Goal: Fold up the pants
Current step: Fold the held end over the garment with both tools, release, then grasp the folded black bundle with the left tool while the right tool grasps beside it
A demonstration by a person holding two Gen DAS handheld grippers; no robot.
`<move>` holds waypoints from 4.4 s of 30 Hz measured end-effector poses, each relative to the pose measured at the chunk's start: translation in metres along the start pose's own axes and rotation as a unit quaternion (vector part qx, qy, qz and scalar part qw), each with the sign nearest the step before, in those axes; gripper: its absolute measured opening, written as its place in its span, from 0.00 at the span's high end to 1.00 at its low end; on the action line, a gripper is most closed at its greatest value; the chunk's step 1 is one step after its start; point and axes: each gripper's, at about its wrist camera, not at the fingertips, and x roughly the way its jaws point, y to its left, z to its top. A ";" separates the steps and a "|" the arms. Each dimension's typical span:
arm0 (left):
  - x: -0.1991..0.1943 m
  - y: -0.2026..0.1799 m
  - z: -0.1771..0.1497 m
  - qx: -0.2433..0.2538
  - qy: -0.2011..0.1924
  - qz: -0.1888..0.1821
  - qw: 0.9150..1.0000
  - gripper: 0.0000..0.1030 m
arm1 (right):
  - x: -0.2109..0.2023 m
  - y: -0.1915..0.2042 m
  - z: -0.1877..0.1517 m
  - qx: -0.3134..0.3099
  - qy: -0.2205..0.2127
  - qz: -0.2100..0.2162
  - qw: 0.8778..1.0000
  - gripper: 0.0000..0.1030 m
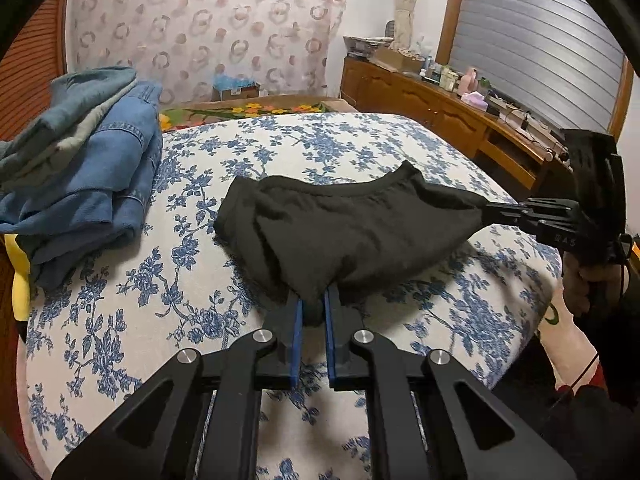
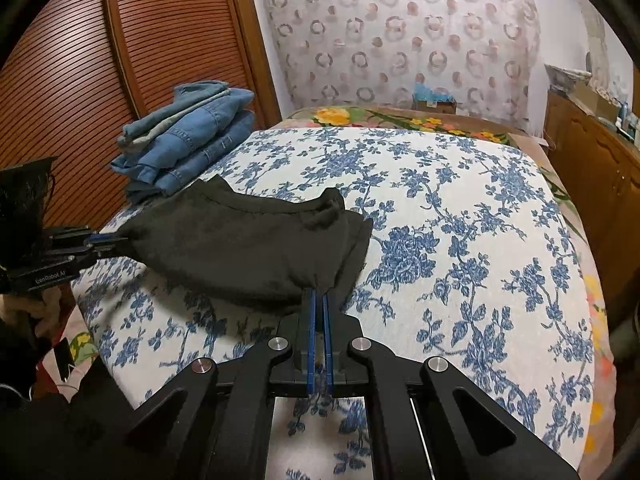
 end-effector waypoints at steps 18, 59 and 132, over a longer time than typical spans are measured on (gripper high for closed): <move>-0.019 -0.011 -0.016 0.006 0.004 -0.003 1.000 0.90 | -0.026 0.012 -0.018 -0.004 0.004 0.011 1.000 0.97; 0.002 0.006 -0.006 -0.018 0.017 0.040 0.999 0.25 | -0.042 0.029 -0.027 -0.007 0.012 -0.012 1.000 0.60; -0.026 -0.027 0.022 -0.021 -0.067 -0.046 0.996 0.80 | -0.011 0.033 -0.014 0.031 -0.047 0.006 0.998 0.90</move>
